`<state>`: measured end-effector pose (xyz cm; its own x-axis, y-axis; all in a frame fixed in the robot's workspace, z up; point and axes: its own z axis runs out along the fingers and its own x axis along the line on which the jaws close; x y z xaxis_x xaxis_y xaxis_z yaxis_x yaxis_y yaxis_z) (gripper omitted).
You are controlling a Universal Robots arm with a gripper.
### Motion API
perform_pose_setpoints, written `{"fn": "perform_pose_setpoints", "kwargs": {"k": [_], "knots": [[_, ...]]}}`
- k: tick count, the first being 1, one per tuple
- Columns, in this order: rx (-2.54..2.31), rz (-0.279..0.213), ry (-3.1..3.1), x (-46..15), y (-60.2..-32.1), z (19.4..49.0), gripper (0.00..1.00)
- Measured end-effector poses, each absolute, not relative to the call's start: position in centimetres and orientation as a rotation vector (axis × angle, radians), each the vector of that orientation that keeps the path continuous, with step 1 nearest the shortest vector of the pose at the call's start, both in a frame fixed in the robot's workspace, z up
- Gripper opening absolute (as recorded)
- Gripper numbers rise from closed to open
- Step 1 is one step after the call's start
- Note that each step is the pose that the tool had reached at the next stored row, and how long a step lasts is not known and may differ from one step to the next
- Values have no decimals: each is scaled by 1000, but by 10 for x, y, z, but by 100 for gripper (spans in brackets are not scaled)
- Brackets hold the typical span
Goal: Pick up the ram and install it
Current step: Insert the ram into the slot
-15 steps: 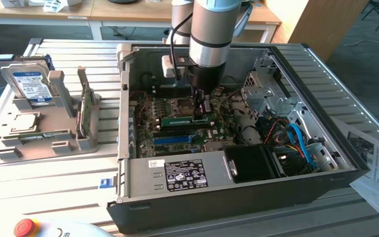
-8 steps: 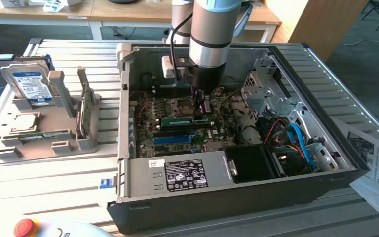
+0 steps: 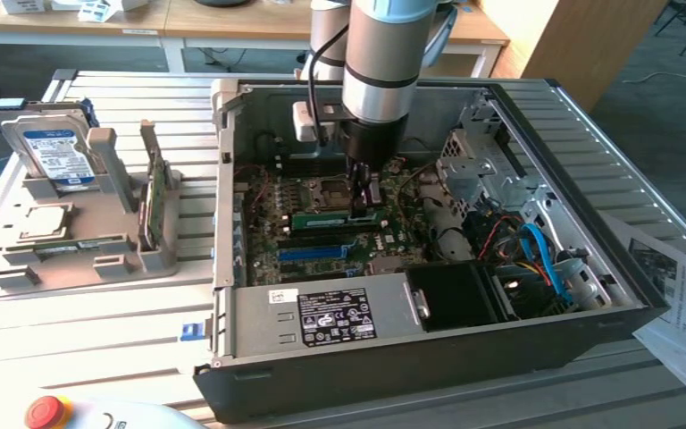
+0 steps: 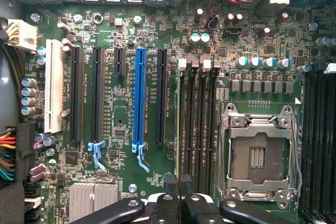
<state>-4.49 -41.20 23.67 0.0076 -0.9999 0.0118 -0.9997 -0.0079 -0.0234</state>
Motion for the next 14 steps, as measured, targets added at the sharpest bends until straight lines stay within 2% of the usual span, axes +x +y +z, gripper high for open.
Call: {"fn": "perform_pose_setpoints", "kwargs": {"k": [14], "knots": [[-2219,-39,2212,-45,-410,237,11]]}}
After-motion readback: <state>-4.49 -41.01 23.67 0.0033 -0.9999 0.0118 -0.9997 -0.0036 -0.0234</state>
